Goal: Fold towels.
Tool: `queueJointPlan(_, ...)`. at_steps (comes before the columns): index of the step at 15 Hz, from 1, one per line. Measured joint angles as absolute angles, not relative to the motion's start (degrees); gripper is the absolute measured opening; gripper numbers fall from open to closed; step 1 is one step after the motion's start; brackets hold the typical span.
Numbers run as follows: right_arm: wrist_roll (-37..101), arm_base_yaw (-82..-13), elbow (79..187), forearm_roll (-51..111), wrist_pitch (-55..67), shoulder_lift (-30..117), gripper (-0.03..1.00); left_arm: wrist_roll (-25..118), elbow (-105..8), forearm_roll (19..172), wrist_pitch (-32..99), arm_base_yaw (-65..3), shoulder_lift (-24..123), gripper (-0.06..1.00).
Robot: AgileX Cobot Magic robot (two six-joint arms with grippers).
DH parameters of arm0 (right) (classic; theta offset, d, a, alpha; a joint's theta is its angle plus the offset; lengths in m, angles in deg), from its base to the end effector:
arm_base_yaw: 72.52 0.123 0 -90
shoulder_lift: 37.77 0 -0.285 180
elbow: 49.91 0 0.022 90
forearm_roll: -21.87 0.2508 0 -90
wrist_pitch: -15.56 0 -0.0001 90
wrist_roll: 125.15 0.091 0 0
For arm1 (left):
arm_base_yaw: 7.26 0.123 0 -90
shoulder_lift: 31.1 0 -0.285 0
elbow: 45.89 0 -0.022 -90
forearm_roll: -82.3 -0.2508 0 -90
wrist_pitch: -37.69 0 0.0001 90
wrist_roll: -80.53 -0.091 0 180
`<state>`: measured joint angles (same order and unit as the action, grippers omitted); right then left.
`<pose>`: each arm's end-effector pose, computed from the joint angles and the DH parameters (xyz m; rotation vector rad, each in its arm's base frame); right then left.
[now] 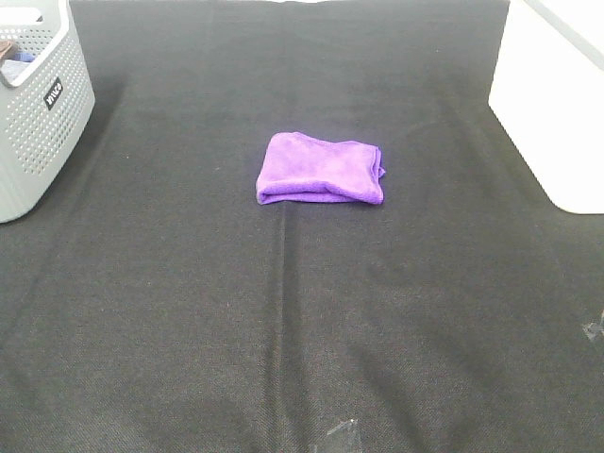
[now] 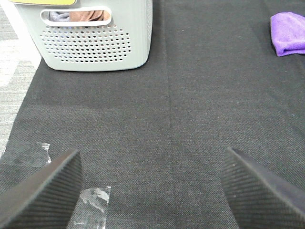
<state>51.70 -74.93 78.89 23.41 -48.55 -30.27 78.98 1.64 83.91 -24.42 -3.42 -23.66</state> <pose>-0.0032 0.0023 0.2599 -0.0154 2.1431 -0.0239 -0.0087 -0.0029 0.2804 -0.0387 2.0428 0.0252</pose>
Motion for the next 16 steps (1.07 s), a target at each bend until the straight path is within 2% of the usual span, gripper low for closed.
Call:
queueJointPlan(9, 51.7, -74.93, 78.83, 23.41, -48.27, -30.27, 0.82, 79.27, 1.64, 84.42, -24.42, -3.42, -23.66, 0.74)
queueJointPlan(12, 51.7, -74.93, 78.83, 23.41, -48.27, -30.27, 0.82, 79.27, 1.64, 84.71, -24.42, -0.84, -23.66, 0.74)
queueJointPlan(16, 51.7, -74.93, 78.83, 23.41, -48.27, -30.27, 0.82, 79.27, 1.64, 84.82, -24.42, -0.61, -23.66, 0.74)
